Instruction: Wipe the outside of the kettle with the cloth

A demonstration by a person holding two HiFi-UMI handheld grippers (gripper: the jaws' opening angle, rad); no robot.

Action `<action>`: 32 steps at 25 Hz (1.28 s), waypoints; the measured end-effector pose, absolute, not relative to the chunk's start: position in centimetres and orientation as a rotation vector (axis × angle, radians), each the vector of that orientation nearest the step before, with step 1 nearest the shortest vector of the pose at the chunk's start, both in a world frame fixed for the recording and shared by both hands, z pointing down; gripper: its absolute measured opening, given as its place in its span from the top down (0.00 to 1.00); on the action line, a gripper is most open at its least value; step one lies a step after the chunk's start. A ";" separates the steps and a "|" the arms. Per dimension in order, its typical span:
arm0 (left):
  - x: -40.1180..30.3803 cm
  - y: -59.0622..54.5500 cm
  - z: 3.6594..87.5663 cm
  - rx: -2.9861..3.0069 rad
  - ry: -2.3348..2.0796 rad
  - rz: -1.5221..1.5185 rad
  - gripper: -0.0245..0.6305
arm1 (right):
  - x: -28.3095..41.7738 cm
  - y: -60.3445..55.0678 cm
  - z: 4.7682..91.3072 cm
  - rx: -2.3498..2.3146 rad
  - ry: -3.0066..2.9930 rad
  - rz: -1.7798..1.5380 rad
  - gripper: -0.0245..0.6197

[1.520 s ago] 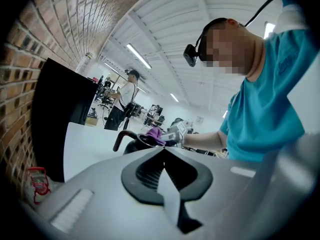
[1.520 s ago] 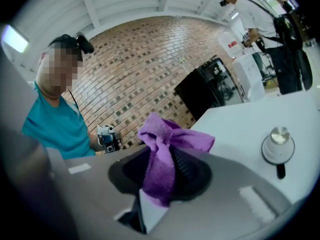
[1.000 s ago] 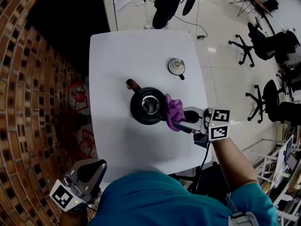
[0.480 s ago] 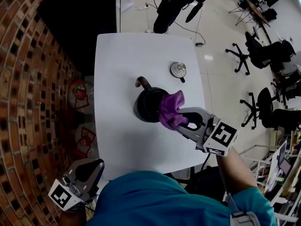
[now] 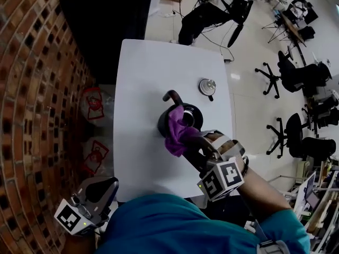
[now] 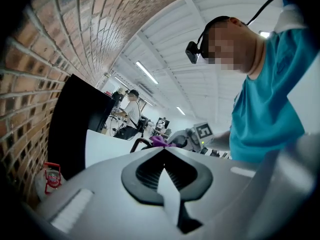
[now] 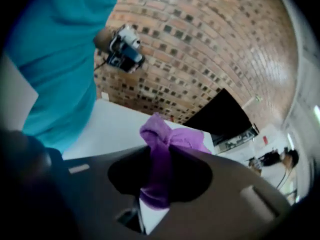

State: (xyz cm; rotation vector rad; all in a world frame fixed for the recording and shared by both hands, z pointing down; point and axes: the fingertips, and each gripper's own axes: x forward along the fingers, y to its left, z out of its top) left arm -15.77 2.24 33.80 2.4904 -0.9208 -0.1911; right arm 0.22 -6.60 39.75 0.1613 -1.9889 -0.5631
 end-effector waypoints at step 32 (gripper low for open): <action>-18.6 2.4 34.3 2.454 -0.981 -0.269 0.96 | -6.5 -12.7 42.1 -0.181 -1.723 -0.372 0.82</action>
